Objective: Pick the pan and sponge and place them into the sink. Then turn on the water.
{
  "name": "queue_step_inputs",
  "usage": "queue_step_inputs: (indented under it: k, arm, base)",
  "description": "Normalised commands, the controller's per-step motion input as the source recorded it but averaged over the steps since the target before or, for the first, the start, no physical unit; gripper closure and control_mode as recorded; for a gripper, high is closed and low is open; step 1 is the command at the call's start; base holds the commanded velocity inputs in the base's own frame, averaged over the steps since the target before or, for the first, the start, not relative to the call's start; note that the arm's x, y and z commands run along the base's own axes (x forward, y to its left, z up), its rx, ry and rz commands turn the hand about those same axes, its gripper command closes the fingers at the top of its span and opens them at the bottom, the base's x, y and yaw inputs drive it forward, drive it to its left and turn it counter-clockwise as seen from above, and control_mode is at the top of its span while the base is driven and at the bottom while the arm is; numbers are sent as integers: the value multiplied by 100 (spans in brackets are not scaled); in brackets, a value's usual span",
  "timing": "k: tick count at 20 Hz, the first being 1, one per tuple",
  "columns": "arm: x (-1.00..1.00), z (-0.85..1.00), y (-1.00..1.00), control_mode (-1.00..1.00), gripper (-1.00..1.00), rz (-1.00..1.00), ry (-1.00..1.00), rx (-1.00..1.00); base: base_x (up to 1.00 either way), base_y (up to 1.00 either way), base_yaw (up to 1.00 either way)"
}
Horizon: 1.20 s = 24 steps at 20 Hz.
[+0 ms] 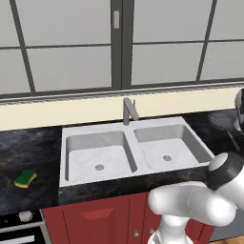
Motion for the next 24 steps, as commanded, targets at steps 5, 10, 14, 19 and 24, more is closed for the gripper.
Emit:
queue_step_inputs:
  k: [5, 10, 14, 19, 24]
  arm:
    - [2, -10, -22, -100, -100, 0, 2, 0]
    - [8, -11, -16, -100, -100, 0, 4, 0]
    - [11, -18, -10, -100, -100, 0, 3, 0]
    - [15, -16, -6, -100, -100, 0, 0, 1]
    - [17, -16, -7, -100, -100, 2, 0, 1]
  base:
    - [0, 0, 0]
    - [0, 0, 0]
    - [0, 0, 0]
    - [0, 0, 0]
    - [0, 0, 0]
